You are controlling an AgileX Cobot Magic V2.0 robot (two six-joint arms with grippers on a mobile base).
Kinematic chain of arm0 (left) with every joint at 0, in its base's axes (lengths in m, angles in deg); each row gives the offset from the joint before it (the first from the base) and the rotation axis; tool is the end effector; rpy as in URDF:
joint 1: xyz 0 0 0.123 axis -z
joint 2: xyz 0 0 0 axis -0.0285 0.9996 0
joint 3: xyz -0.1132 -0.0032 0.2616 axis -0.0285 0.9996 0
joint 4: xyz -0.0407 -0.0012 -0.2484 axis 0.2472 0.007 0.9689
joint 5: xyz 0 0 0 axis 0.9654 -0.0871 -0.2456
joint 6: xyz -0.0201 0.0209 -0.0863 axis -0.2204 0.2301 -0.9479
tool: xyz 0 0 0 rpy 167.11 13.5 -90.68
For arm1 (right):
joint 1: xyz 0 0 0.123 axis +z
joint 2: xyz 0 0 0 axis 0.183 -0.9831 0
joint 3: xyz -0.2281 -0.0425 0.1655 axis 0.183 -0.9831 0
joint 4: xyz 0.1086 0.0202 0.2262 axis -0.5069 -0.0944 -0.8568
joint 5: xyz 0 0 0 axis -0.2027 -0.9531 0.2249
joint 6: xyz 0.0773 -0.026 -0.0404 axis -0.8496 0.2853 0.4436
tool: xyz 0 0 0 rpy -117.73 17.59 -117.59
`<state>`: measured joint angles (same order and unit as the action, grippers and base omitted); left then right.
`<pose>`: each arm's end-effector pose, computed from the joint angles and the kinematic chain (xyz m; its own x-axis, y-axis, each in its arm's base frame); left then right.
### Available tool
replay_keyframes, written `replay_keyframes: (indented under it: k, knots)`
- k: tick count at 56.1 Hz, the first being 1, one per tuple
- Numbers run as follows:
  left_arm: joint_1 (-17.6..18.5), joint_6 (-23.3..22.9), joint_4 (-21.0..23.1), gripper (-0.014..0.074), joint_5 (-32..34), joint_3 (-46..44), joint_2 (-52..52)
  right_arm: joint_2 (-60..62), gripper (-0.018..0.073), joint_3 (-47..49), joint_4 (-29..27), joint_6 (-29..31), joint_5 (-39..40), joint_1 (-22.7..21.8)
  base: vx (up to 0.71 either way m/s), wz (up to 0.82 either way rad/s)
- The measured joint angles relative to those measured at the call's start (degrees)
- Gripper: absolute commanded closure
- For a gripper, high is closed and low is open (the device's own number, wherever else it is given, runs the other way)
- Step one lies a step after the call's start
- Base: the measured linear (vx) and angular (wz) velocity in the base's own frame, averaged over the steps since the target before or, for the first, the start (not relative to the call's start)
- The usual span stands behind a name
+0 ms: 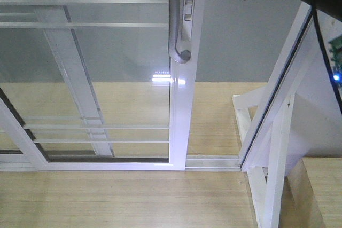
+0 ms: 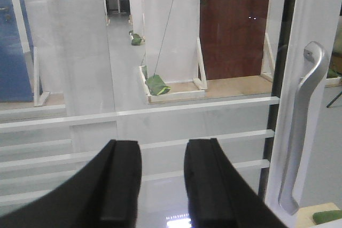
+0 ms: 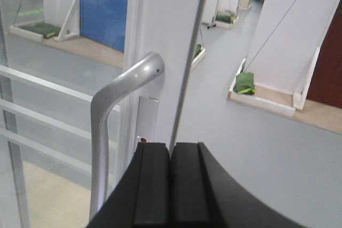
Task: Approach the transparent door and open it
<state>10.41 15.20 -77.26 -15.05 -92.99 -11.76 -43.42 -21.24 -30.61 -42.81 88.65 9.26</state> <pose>0.1753 -0.0273 0.3785 -0.0105 0.0285 -0.9995 0.1554 0.9875 0.0265 0.2705 0.0973 0.3906 -0.0440 -0.1675 -0.9849 -0.3487 0.9264 -0.1419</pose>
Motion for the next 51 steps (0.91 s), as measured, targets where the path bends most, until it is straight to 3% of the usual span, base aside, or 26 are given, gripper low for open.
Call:
replay_keyframes:
  k: [13,23,28,40,51]
  knots:
    - [5.15,-1.34,0.16,0.0234,1.28,0.00,6.58,14.52,0.0565,-16.41,0.00,0.05,2.82,0.00,0.00,0.00]
    - [10.56,-1.91,0.16,0.0234,9.41,0.00,16.06,22.37,0.0565,-25.39,0.00,0.05,2.89,0.00,0.00,0.00]
    - [12.59,-4.41,0.16,0.0234,15.15,-0.06,21.64,24.97,0.0565,-28.22,0.00,0.05,2.89,0.00,0.00,0.00]
    - [13.82,-8.74,-0.60,0.0234,21.21,-6.38,35.79,27.53,0.0565,-29.22,0.00,0.05,2.59,0.00,0.00,0.00]
    - [14.07,-9.09,-6.59,0.0234,21.53,-16.08,45.45,27.67,0.0565,-29.22,0.00,0.05,2.52,0.00,0.00,0.00]
